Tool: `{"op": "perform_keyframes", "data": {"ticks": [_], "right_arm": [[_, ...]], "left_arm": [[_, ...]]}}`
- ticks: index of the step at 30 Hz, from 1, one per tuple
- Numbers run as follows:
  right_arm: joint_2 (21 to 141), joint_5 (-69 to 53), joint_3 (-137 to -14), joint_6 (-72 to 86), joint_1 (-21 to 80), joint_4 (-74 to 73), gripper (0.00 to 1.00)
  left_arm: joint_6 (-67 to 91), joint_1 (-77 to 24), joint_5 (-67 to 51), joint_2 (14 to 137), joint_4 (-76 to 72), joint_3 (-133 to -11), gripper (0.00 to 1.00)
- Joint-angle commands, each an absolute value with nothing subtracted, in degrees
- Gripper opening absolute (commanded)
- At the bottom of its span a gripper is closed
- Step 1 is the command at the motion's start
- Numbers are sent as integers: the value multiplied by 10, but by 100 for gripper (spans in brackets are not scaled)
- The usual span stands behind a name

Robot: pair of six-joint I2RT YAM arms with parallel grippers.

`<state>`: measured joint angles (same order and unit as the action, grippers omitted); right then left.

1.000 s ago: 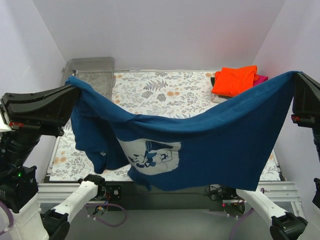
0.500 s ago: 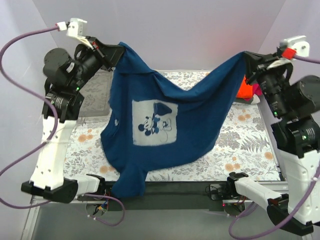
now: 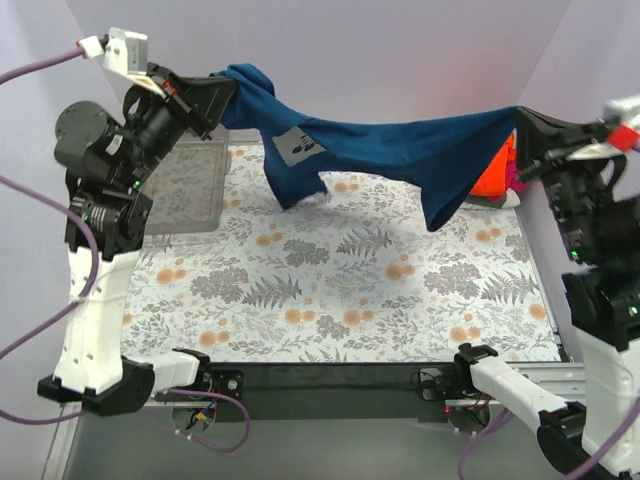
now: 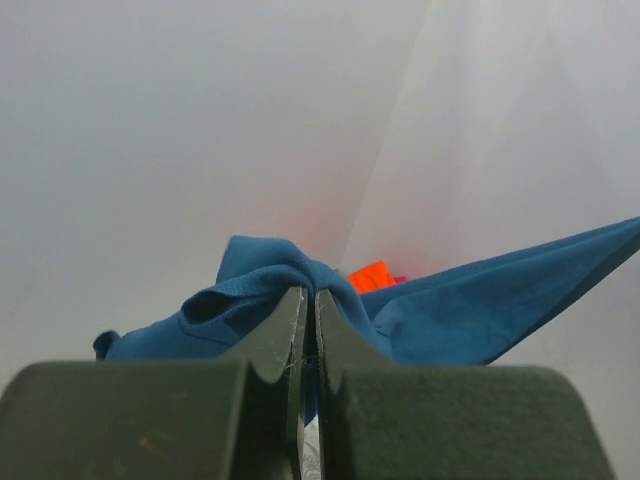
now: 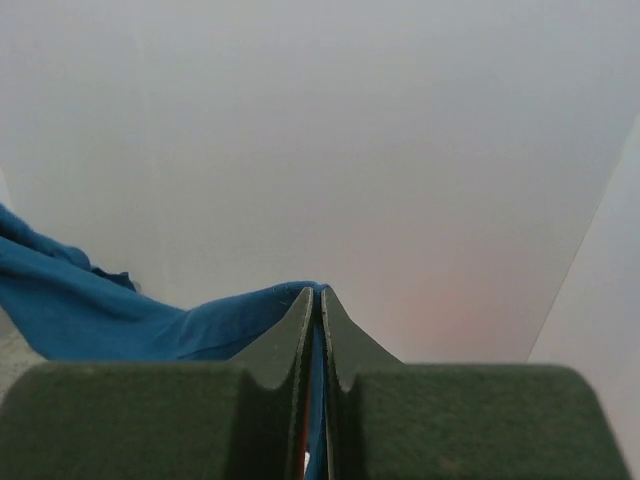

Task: Fold and stack the t-shirts
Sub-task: Flatten the tshirt out

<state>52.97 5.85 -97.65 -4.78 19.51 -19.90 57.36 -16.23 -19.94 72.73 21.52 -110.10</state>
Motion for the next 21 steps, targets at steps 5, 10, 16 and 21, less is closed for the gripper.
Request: {"op": "perform_keyframes", "data": {"ticks": [5, 10, 16, 21], "right_arm": [[469, 37, -976, -41, 194, -178, 1], [450, 39, -987, -40, 194, -201, 1], [419, 40, -976, -32, 194, -215, 1], [416, 72, -942, -33, 194, -210, 1]], "left_arm": [[590, -159, -236, 621, 220, -1052, 0], [602, -159, -257, 593, 237, -1058, 0], [609, -159, -273, 570, 236, -1071, 0], [610, -159, -287, 567, 213, -1023, 0]]}}
